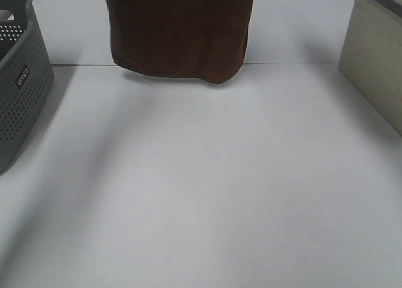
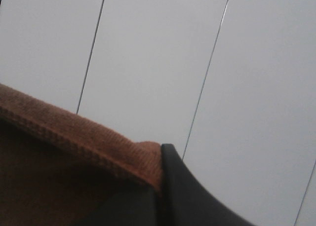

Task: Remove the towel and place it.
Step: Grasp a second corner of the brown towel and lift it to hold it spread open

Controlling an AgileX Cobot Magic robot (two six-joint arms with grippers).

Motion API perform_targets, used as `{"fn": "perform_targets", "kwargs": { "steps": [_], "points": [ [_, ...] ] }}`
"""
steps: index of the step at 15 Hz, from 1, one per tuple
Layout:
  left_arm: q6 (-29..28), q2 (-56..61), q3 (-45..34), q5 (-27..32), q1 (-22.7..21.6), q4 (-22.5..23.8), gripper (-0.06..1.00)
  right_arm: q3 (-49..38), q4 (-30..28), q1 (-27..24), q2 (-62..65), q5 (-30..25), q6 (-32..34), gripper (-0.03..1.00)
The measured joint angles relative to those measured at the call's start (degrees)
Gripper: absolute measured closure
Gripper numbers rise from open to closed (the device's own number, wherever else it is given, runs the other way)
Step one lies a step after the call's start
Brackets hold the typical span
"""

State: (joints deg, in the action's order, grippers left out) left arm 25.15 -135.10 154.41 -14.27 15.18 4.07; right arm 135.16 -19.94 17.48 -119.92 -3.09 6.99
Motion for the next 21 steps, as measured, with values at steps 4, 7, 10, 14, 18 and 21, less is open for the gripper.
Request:
{"fn": "perform_targets", "kwargs": {
  "steps": [4, 7, 10, 14, 18, 21],
  "points": [
    [-3.55, -3.38, 2.64, 3.61, -0.69, 0.06, 0.94, 0.0, 1.78, -0.57, -1.55, 0.92, 0.0, 0.96],
    [-3.72, -3.38, 2.86, 4.18, -0.69, 0.17, 0.94, 0.0, 2.35, -0.63, -1.66, 0.4, 0.0, 0.96],
    [-3.72, -3.38, 2.86, 7.1, -0.69, 0.23, 0.94, 0.06, 2.64, -0.63, -1.66, -2.29, 0.0, 0.96],
    [-3.72, -2.23, 2.92, 33.06, 0.52, -3.44, 0.94, 0.06, 10.2, -0.92, 0.06, -18.74, -0.86, 0.96],
    [-3.9, 1.32, 2.92, 61.76, 0.57, -6.13, 0.94, 0.11, 21.77, -1.03, 2.64, -40.57, -8.71, 0.96],
    [-4.76, 3.44, 2.92, 77.01, 0.57, -7.73, 0.94, 0.11, 24.06, -1.03, 3.55, -52.71, -10.54, 0.96]
  ]
}}
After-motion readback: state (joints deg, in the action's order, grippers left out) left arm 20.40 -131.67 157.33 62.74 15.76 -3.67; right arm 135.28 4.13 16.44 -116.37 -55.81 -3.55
